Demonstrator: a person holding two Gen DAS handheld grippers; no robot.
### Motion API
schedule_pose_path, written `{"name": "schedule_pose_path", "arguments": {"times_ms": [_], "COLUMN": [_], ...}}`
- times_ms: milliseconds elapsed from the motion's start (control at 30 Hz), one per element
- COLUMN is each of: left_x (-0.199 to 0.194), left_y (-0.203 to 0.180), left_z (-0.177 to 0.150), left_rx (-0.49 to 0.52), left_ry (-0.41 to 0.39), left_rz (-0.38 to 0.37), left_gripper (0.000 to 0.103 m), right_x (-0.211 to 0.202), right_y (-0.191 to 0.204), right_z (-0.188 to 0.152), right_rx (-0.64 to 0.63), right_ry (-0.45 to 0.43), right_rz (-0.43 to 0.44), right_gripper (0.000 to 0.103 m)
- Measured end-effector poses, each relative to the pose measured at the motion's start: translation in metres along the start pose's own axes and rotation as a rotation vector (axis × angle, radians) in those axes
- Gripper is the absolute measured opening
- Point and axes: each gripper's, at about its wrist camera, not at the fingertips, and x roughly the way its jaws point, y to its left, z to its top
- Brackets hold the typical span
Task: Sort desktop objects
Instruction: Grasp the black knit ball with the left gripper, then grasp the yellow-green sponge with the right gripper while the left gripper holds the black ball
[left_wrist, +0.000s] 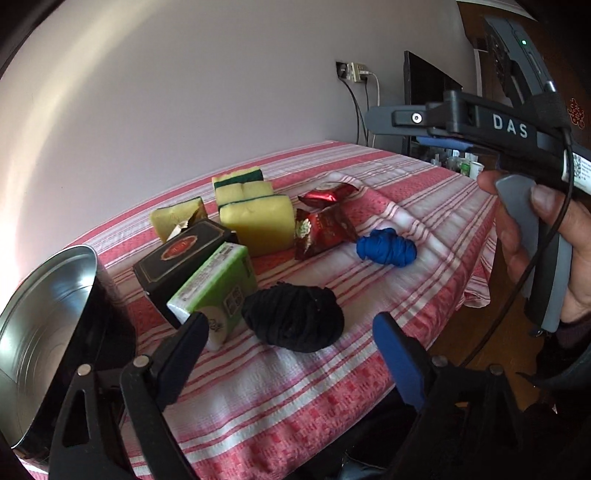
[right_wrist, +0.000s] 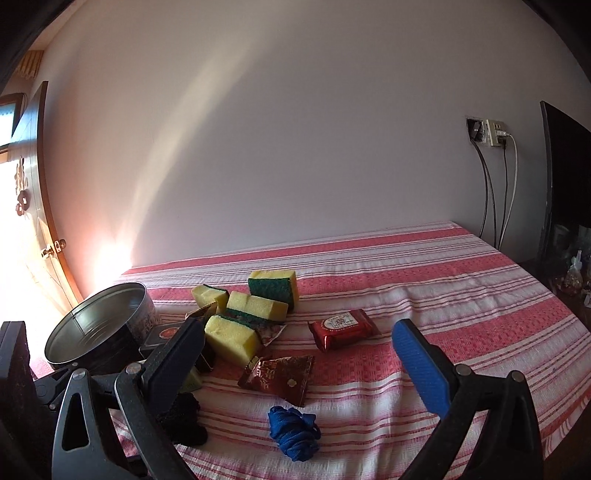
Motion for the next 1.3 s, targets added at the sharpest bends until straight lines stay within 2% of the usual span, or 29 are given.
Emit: {"name": "schedule_pose_path", "arguments": {"times_ms": [167, 200, 233, 467, 567, 733, 833, 1000, 1133, 1300], "left_x": [0.027, 0.031, 0.035, 0.024, 0.008, -0.007, -0.018, -0.035, -0.041, -0.037], "left_y": [0.0, 0.001, 0.001, 0.014, 0.023, 0.041, 0.051, 0.06, 0.065, 0.071], "left_z": [0.004, 0.004, 0.004, -0.003, -0.003, -0.004, -0.007, -0.011, -0.014, -0.014], "left_rx": [-0.011, -0.014, -0.017, -0.058, -0.081, -0.128, -0.153, -0.171, -0.184, -0.204], "left_ry": [0.026, 0.032, 0.041, 0.021, -0.016, -0.058, -0.077, -0.117, -0.129, -0.137], "left_rz": [-0.007, -0.011, -0.017, -0.046, -0.051, -0.016, -0.011, -0.01, -0.011, -0.003], "left_gripper": [0.085, 0.078, 0.062, 0.061, 0.061, 0.061, 0.061, 0.061, 0.061, 0.061], "right_x": [0.018, 0.021, 0.023, 0.032, 0.042, 0.074, 0.093, 0.12, 0.135, 0.132], "right_y": [0.013, 0.015, 0.016, 0.021, 0.034, 0.056, 0.07, 0.08, 0.077, 0.076], "right_z": [-0.007, -0.009, -0.012, -0.016, -0.014, -0.008, -0.007, -0.009, -0.012, -0.013], "right_rx": [-0.036, -0.043, -0.05, -0.085, -0.158, -0.289, -0.375, -0.434, -0.421, -0.42], "right_ry": [0.035, 0.043, 0.05, 0.064, 0.074, 0.132, 0.184, 0.277, 0.339, 0.311], "right_rz": [0.03, 0.035, 0.035, 0.013, -0.01, -0.064, -0.085, -0.089, -0.054, -0.043], "right_gripper": [0.102, 0.102, 0.102, 0.102, 0.102, 0.101, 0.087, 0.082, 0.05, 0.048]}}
